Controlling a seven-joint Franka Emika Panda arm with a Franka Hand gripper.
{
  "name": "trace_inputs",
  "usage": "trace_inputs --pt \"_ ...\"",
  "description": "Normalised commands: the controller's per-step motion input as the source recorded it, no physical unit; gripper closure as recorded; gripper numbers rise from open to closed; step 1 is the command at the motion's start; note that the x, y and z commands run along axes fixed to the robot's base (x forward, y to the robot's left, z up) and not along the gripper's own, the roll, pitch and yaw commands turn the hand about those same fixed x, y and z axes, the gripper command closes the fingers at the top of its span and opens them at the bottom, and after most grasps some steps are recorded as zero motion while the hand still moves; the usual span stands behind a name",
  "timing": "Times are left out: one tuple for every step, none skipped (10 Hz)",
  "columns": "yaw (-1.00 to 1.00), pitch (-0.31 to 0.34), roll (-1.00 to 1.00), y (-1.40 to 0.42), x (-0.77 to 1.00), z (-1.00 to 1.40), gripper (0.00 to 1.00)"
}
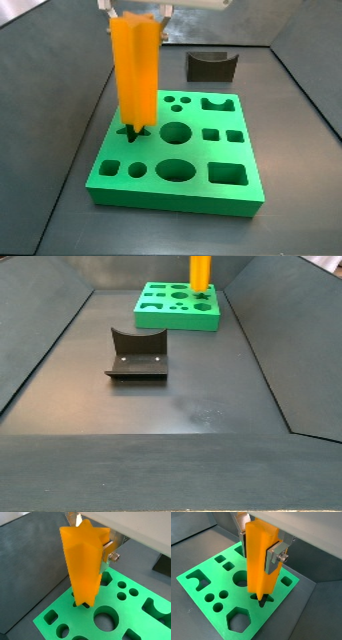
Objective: Pick up the star object. Move up. Move to above the board. Insert the star object.
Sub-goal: Insert the star object.
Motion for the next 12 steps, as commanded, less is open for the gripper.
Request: trace_inputs --pt "0.00 0.000 0.12 0.00 0.00 -0.23 1.00" --pt "0.00 -0.059 0.13 0.00 -0.07 -0.24 1.00" --pt "0.00 -0.114 0.09 0.00 -0.19 -0.13 1.00" --pt "0.00 -0.141 0.01 0.00 -0.17 -0.05 1.00" --pt "0.00 -0.093 0.00 0.00 -0.06 0.00 1.00" --pt "0.00 -0.053 0.00 0.00 -0.01 -0.03 1.00" --pt "0.00 -0.087 0.02 -0.02 0.00 -0.09 1.00" --pt "0.01 -0.116 0.07 -0.03 0.00 -0.19 1.00" --pt "0.01 -0.100 0.07 -0.02 0.00 -0.18 1.00" --pt "0.02 -0.081 0.05 0.00 0.00 -0.13 1.00" --pt "0.01 -0.061 0.00 0.00 0.00 -0.05 1.00" --pt "0.00 -0.061 0.00 0.00 -0.01 -0.05 1.00"
